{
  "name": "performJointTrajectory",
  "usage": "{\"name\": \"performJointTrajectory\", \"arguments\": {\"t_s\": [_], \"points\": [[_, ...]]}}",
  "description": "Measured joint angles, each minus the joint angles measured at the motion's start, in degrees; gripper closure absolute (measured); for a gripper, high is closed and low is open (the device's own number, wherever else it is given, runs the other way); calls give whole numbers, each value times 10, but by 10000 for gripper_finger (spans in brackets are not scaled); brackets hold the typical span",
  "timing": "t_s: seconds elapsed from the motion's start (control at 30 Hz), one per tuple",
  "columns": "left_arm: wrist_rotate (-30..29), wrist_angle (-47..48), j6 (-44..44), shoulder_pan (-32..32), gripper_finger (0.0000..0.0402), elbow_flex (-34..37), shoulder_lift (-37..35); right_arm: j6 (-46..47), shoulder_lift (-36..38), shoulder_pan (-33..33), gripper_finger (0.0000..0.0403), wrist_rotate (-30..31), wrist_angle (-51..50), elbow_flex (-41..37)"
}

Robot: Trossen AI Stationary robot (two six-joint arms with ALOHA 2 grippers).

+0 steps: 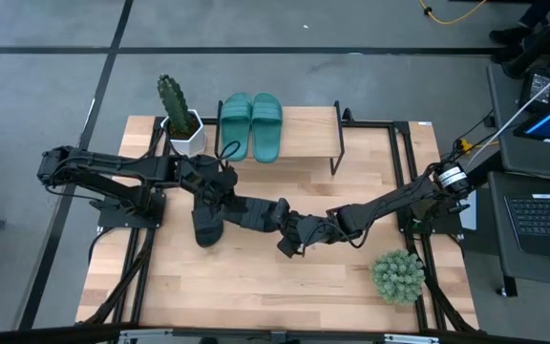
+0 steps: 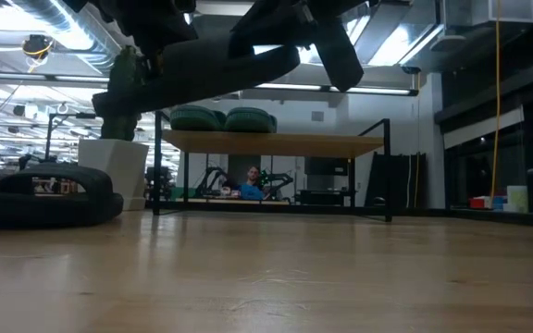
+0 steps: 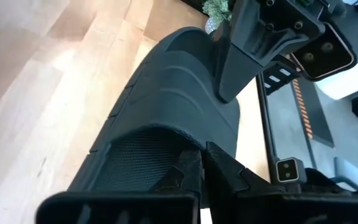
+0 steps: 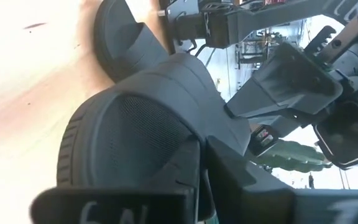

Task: Pick and place slides into the shelf
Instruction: Put the black slipper on the shelf

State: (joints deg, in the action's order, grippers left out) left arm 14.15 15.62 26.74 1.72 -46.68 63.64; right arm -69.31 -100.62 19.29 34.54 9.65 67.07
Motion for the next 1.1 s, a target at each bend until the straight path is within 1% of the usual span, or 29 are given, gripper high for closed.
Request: {"name": "performJointTrajectory", "arguments": {"t_s": [0.13, 0.3, 0.53, 0.67, 0.8, 0.87, 1.03, 1.1], "points": [[-17, -1, -4, 0, 386, 0, 0, 1, 0, 0, 394, 1, -1, 0], [-44, -4, -4, 0, 366, 0, 0, 34, 0, 0, 395, 7, 1, 0], [-54, -9, -5, 1, 355, 0, 0, 45, 0, 3, 397, 69, 3, 0], [-85, -1, -8, 0, 355, 0, 0, 46, 0, 10, 397, 83, 3, 0], [-122, 14, -38, 1, 355, 0, 0, 46, 1, 23, 397, 149, 3, 0], [-123, 20, -52, 0, 355, 0, 0, 46, 2, 30, 397, 182, 3, 0], [-123, 19, -82, 0, 354, 0, 0, 46, 2, 42, 397, 215, 3, 0], [-123, 19, -84, 0, 354, 0, 0, 48, 2, 43, 397, 246, 3, 0]]}}
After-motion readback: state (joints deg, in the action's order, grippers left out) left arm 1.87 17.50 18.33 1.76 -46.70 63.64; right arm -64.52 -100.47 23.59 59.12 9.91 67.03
